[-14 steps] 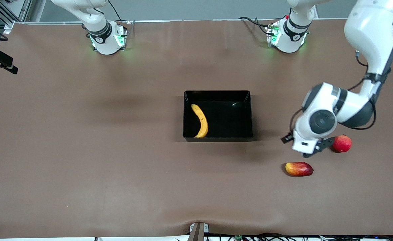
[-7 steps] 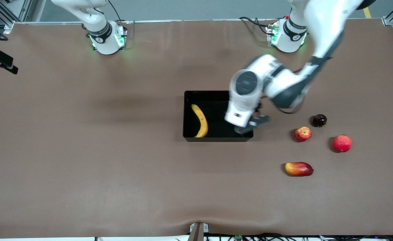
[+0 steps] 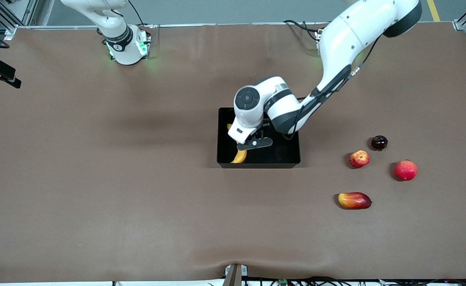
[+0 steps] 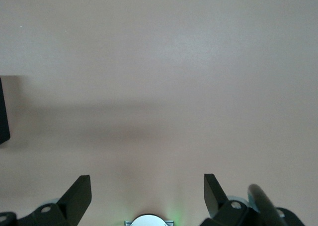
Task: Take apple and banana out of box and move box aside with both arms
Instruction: 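Lower the left gripper and grasp the yellow banana in the box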
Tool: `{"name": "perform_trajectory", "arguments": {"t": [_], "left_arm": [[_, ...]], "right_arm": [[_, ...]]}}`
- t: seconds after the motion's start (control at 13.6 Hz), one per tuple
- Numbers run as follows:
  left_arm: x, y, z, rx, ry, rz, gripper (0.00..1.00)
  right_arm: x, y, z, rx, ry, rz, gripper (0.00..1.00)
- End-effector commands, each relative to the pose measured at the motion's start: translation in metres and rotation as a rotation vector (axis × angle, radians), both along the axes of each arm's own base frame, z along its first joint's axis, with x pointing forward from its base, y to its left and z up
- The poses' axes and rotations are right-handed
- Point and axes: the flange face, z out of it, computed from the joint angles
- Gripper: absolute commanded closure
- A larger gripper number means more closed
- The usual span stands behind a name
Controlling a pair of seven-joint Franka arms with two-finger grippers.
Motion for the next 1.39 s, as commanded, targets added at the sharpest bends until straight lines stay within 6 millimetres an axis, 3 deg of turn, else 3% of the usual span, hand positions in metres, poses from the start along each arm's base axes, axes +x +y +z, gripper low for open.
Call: {"name": "perform_trajectory", "arguments": {"t": [0.0, 0.15, 0.44, 0.51, 0.59, 0.73, 0.88, 1.1, 1.32], "left_arm": [[0.002, -0.007, -0.021, -0.038, 0.009, -0.010, 0.00], [-0.005, -0.019, -0.034, -0.088, 0.007, -0.011, 0.00], [-0.007, -0.020, -0.042, -0.077, -0.002, -0.029, 0.86], [-0.005, -0.019, -0.041, -0.079, -0.004, -0.022, 0.92], [-0.004, -0.020, -0.039, -0.081, -0.007, -0.015, 0.83], [-0.002, -0.020, -0.033, -0.083, -0.013, 0.001, 0.49], [0.000, -0.019, -0.026, -0.085, -0.018, 0.008, 0.35], [0.005, -0.018, -0.011, -0.091, -0.038, 0.012, 0.26], [0.007, -0.019, 0.001, -0.099, -0.055, 0.011, 0.23]], "right_arm": [[0.000, -0.004, 0.003, 0.001, -0.005, -0.001, 0.00], [0.000, -0.004, 0.003, 0.001, -0.005, -0.002, 0.00], [0.000, -0.004, 0.003, 0.001, -0.005, -0.004, 0.00], [0.000, -0.005, 0.003, 0.001, -0.005, -0.007, 0.00], [0.000, -0.006, 0.003, 0.004, -0.006, -0.008, 0.00], [0.004, -0.006, -0.001, 0.011, 0.001, -0.008, 0.00], [0.005, -0.008, -0.002, 0.012, 0.000, -0.009, 0.00], [0.008, 0.003, -0.007, 0.013, 0.013, 0.015, 0.00], [0.013, 0.002, -0.015, 0.003, 0.027, 0.016, 0.00]]}}
